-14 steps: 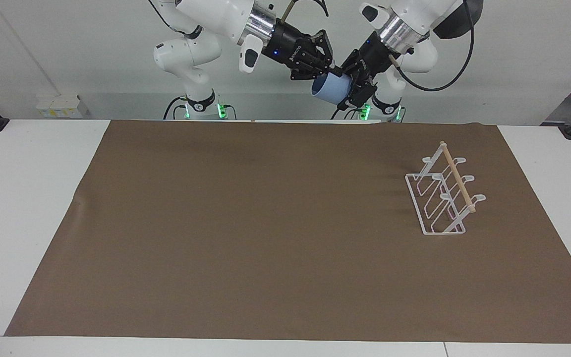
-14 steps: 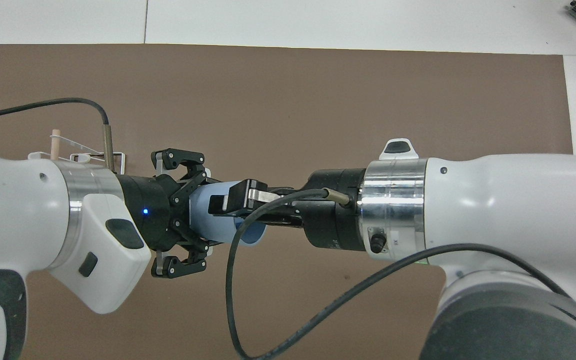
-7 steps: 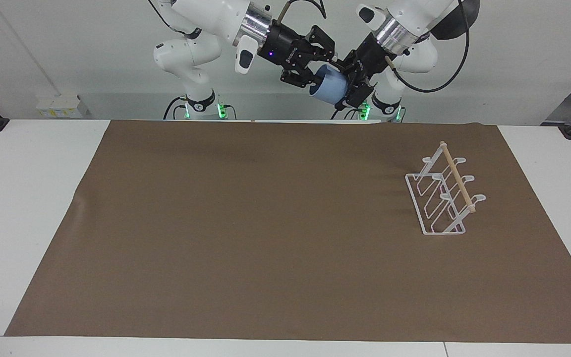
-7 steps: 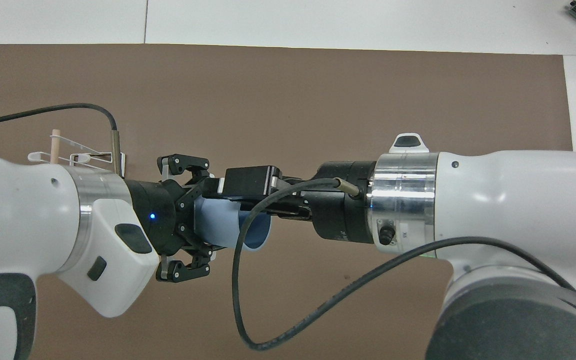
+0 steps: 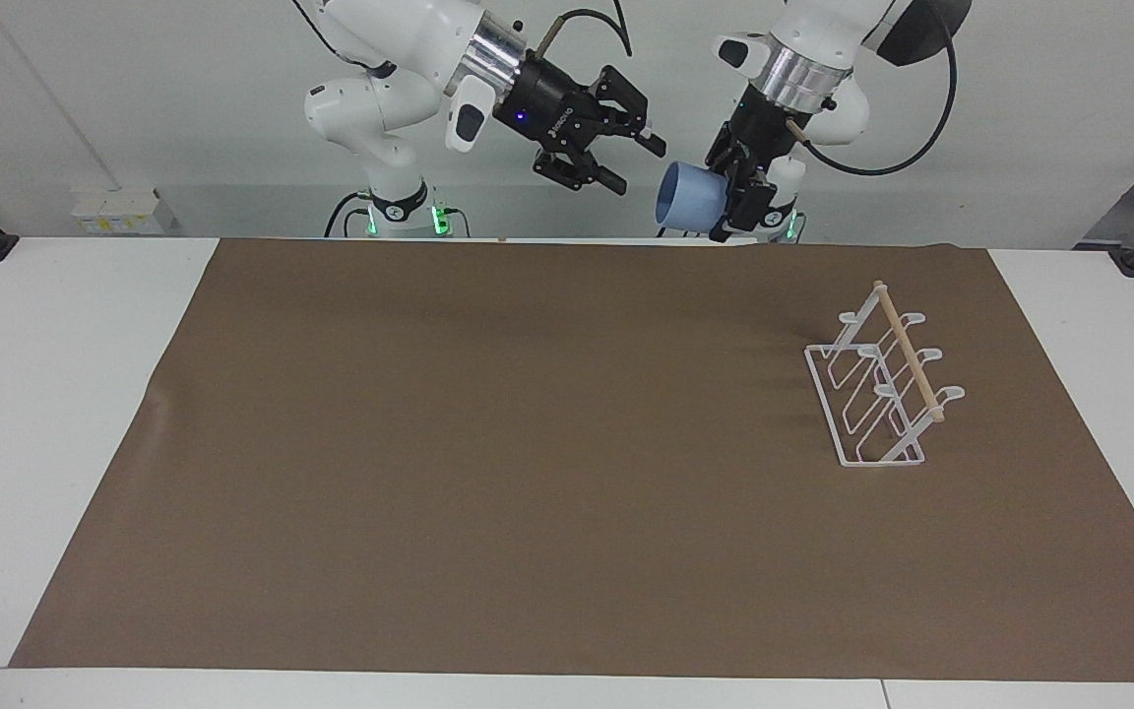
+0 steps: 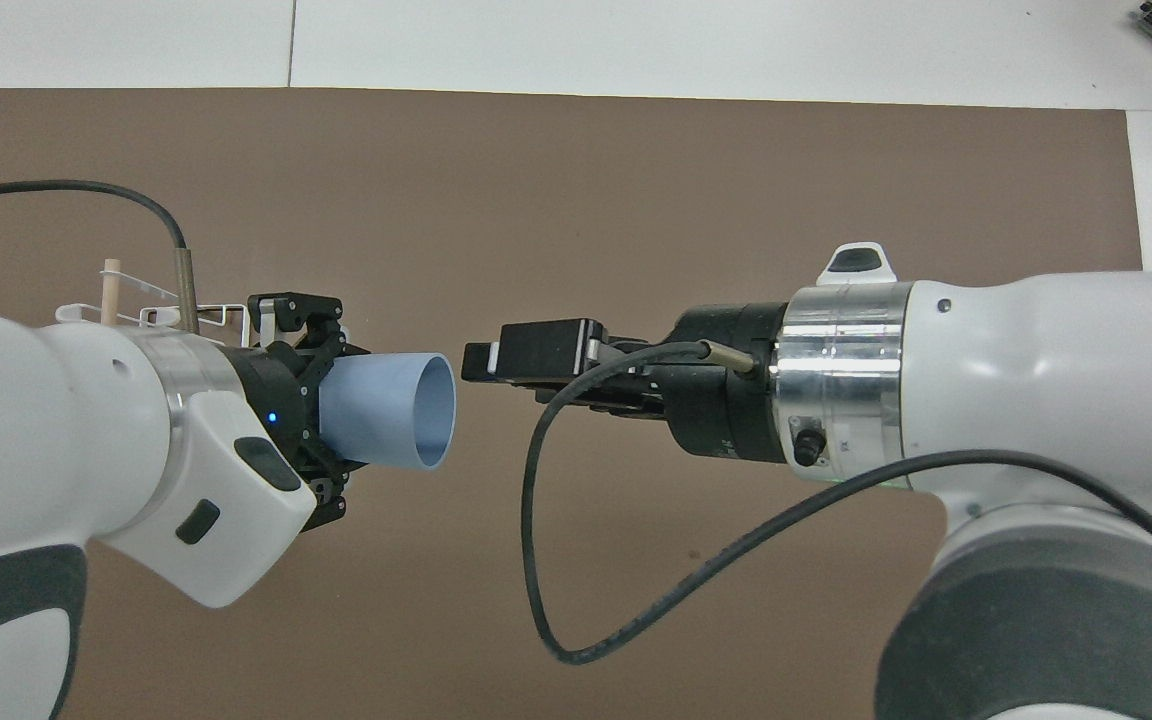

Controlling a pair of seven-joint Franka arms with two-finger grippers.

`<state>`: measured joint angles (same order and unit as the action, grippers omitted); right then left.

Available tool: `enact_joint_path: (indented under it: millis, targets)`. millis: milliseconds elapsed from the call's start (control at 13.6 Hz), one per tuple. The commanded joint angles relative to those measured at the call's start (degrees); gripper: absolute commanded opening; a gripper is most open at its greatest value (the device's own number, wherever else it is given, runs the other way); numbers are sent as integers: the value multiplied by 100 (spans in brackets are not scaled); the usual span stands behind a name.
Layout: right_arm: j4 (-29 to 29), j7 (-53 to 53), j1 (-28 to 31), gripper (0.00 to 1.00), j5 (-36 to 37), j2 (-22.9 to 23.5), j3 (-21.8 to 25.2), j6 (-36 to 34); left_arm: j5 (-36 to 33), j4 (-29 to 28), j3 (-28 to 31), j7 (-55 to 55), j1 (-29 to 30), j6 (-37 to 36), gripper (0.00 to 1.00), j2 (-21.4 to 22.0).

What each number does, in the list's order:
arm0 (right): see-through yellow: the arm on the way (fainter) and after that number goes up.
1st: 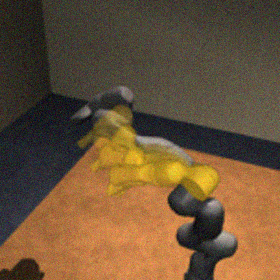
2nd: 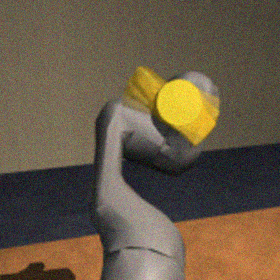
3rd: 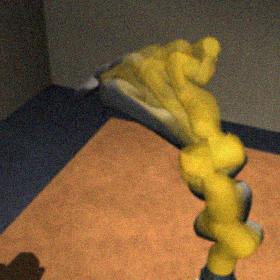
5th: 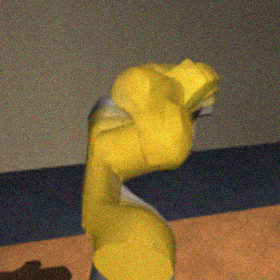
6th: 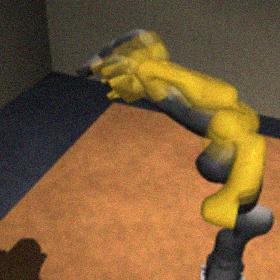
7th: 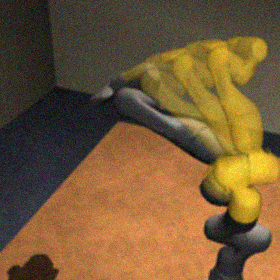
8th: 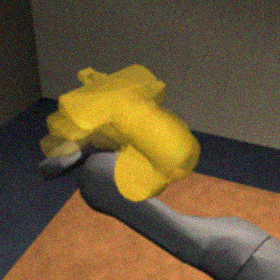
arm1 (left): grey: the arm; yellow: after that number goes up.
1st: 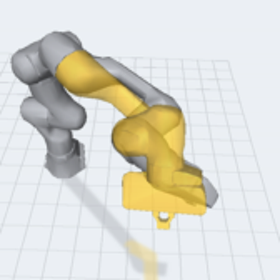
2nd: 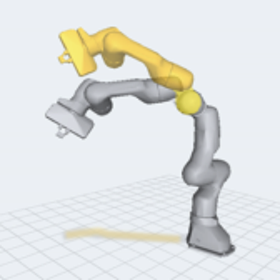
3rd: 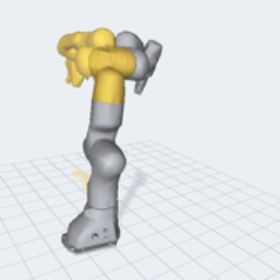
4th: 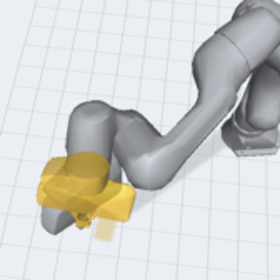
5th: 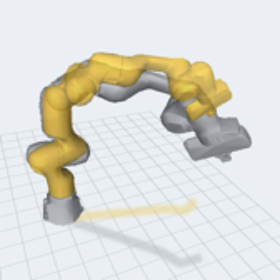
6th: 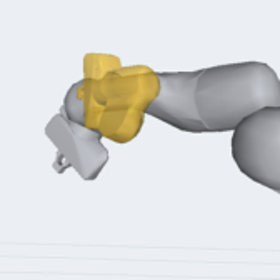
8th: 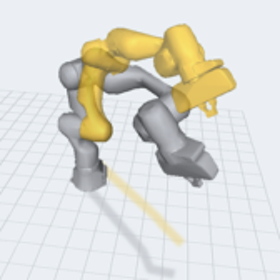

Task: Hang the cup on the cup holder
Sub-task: 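Open the right gripper and withdraw it while the left gripper pulls the cup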

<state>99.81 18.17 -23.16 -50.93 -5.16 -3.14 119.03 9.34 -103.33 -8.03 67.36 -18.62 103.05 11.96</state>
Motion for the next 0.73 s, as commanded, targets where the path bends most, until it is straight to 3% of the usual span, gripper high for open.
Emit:
enact_joint_path:
  millis: [0,440,660]
  targets:
    - [-400,-138,311,69,818,120,-37,-721,-800,-161,30,-126,68,-338,0,166]
    - [-620,-824,750,68,2585,120,7,-1539,-3302,-337,12,-922,34,-364,0,78]
    - [-822,-833,830,68,3542,120,7,-1891,-3832,-652,4,-1058,25,-409,0,157]
